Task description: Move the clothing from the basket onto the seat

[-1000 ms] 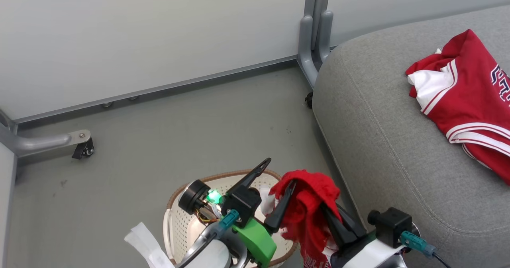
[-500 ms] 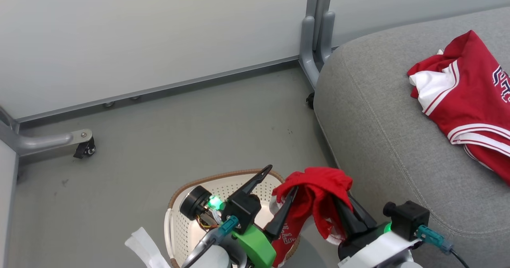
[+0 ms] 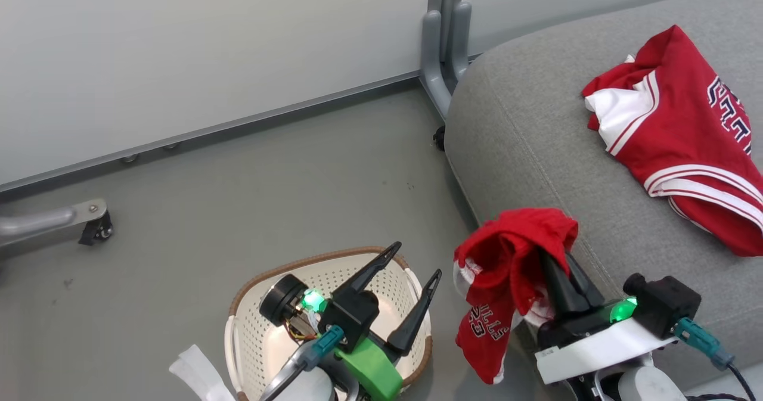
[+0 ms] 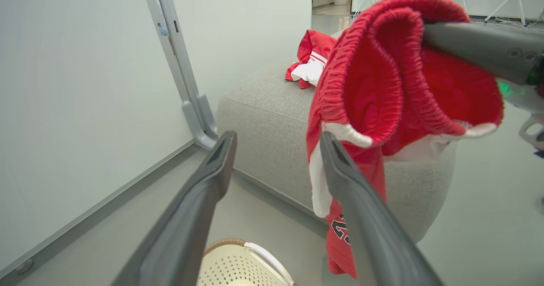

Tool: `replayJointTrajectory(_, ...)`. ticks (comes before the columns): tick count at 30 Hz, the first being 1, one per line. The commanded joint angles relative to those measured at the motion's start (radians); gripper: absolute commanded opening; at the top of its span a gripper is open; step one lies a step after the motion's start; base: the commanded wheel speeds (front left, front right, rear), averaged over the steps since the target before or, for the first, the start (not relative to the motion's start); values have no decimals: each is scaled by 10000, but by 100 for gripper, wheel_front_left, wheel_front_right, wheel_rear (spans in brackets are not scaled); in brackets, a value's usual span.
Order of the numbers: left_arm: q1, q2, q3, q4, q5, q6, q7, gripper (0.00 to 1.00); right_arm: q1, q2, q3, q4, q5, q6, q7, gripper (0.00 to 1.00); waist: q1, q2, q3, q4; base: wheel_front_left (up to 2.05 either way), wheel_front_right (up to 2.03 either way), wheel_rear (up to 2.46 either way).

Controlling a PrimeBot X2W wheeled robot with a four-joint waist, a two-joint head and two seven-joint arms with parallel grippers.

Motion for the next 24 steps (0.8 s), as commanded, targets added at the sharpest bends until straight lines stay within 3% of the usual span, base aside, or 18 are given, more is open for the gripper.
replayJointTrajectory(1,88,99,68,-82,33,10,-33,100,-88,-35,-105,-208,-88,-11,-2,0,0,0,271,-439,0,0,0)
replayJointTrajectory(14,-105,342,195,-494,-117,-386,-95,100,295,-139,-972,-1902,-344,-11,-1,0,0,0,1060,-2640,0,0,0)
replayJointTrajectory(24,-446,654,-117,-584,-73,-621,61,100,645,110,-1457,-2392,-289,-11,-1,0,0,0,1692,-4069,0,0,0)
